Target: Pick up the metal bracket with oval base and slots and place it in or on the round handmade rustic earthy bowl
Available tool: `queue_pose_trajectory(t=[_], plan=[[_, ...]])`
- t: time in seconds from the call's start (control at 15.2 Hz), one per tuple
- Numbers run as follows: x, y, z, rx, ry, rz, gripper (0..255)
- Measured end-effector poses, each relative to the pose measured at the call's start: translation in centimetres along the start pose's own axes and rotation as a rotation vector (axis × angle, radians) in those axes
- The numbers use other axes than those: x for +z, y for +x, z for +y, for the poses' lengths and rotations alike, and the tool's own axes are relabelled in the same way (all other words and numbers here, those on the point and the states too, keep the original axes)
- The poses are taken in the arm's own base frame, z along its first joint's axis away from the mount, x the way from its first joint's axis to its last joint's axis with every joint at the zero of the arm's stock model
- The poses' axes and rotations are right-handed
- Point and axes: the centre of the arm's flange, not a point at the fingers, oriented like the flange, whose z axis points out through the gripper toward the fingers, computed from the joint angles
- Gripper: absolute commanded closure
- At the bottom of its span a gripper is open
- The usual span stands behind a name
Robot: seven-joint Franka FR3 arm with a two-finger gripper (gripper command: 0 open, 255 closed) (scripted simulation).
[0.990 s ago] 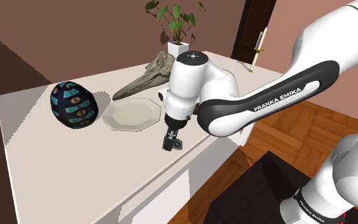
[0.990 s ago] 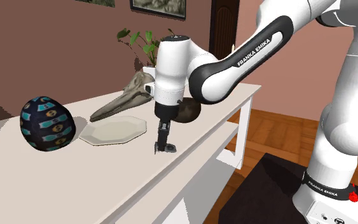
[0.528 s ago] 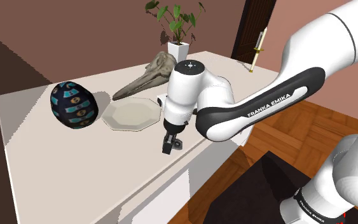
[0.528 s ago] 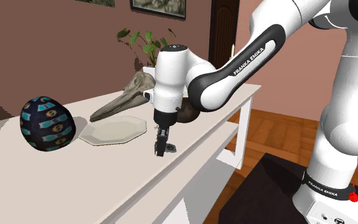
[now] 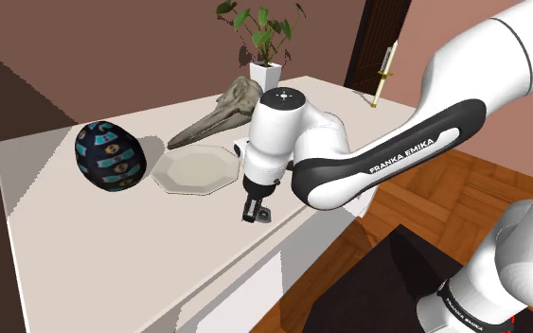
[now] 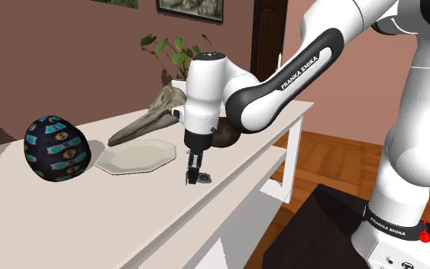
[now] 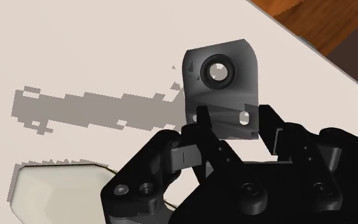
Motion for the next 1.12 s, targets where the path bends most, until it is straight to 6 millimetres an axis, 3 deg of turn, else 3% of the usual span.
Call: queue_pose_trajectory(t=[0.53,1.12], plan=[[-0.6,0.2,-0.1,-0.004,0.002,0.001,255],[-4.8,0.8,1.1,0.001,0.002,-0.006,255]])
